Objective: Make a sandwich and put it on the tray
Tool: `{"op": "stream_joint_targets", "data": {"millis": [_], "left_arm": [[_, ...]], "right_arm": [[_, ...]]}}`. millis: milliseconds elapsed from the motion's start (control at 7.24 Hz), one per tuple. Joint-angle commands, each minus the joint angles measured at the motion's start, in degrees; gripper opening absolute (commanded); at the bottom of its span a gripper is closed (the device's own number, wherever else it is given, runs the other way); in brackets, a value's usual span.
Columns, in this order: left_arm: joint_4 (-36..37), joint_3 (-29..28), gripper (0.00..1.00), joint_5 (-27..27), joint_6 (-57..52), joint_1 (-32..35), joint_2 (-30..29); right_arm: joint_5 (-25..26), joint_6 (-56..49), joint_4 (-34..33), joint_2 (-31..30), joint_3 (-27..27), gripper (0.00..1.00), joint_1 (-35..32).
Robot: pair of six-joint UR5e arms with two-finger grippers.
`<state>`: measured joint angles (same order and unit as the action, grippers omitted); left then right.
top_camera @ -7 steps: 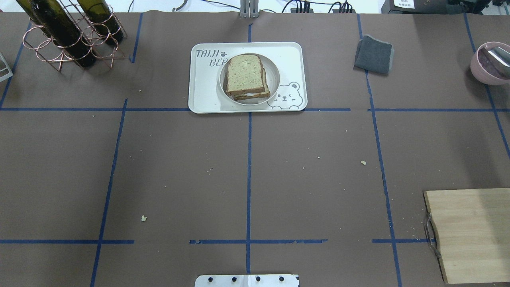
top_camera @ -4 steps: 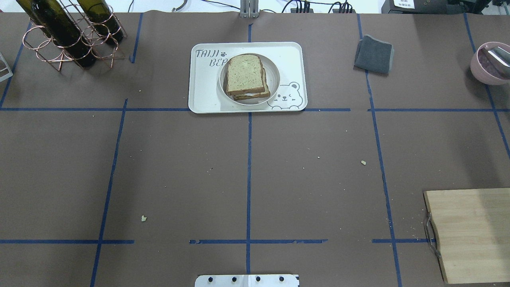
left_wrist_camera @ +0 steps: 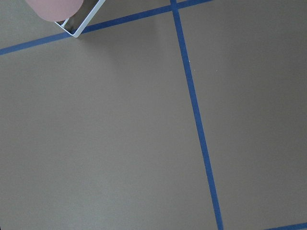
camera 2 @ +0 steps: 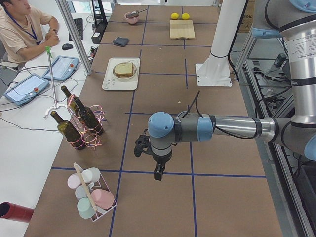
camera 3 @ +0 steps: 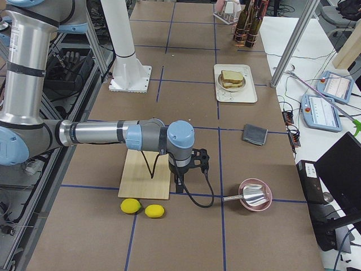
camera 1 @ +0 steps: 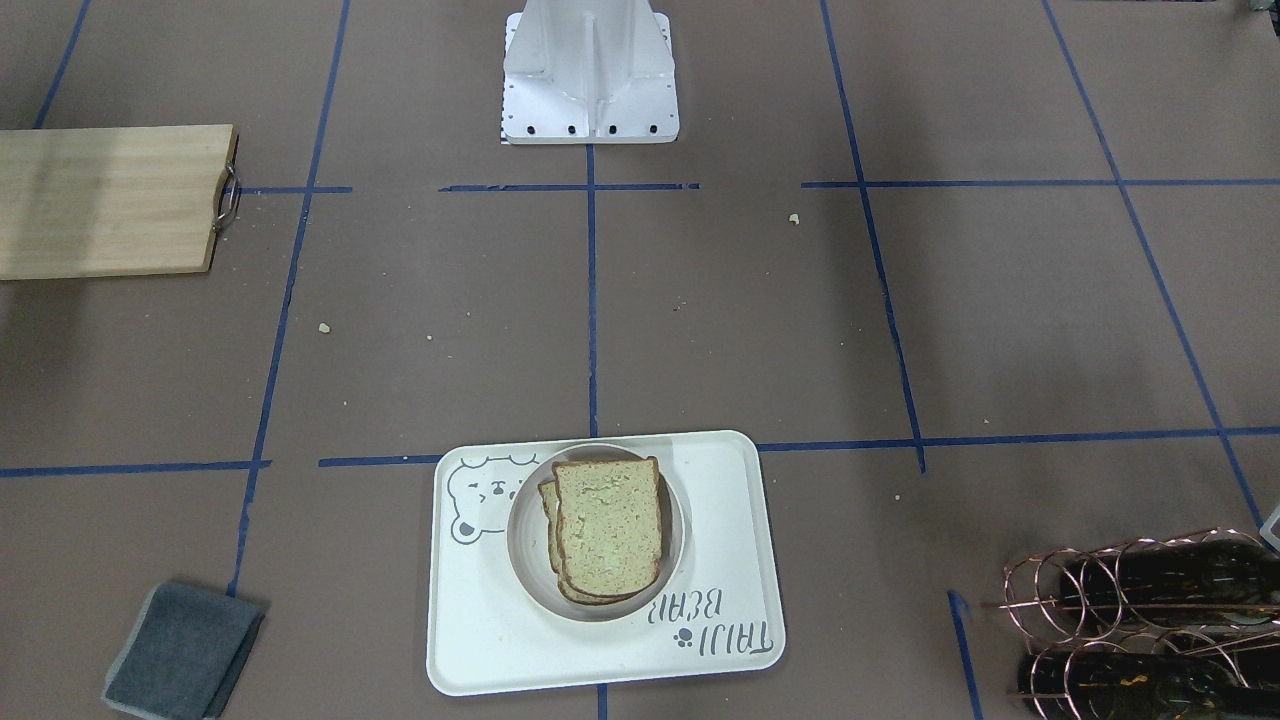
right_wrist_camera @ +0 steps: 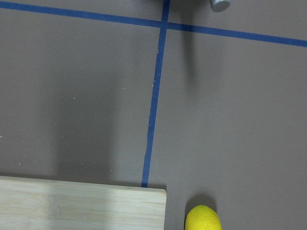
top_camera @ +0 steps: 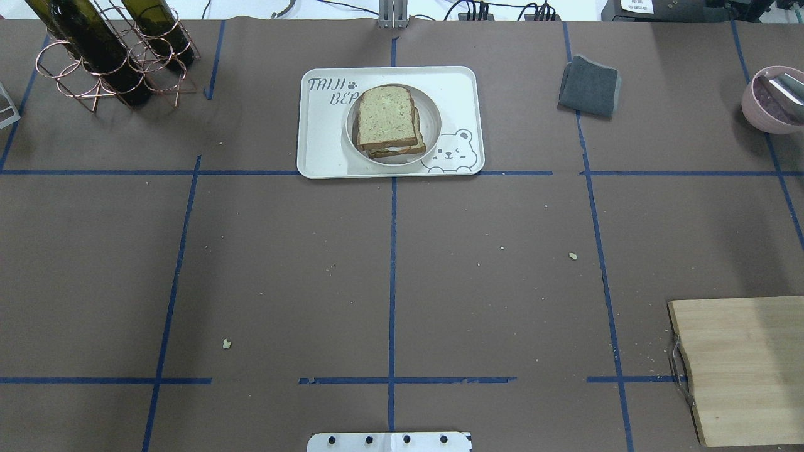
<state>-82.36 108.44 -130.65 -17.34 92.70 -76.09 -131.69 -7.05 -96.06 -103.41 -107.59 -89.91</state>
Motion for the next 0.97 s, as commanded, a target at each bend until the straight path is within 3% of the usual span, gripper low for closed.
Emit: {"op": "stream_joint_targets", "data": {"millis": [0, 829], "left_arm": [[-0.2, 0.4, 1.00, -0.5, 0.0, 0.0, -0.2], [-2.4, 0.0, 1.00, -0.6, 0.1, 0.0, -0.2]], "right_arm": [[0.0, -0.1, 0.0, -0.3, 0.2, 1.00, 0.0], [0.3, -0.2, -0.1, -0.8, 0.3, 1.00, 0.0]]}}
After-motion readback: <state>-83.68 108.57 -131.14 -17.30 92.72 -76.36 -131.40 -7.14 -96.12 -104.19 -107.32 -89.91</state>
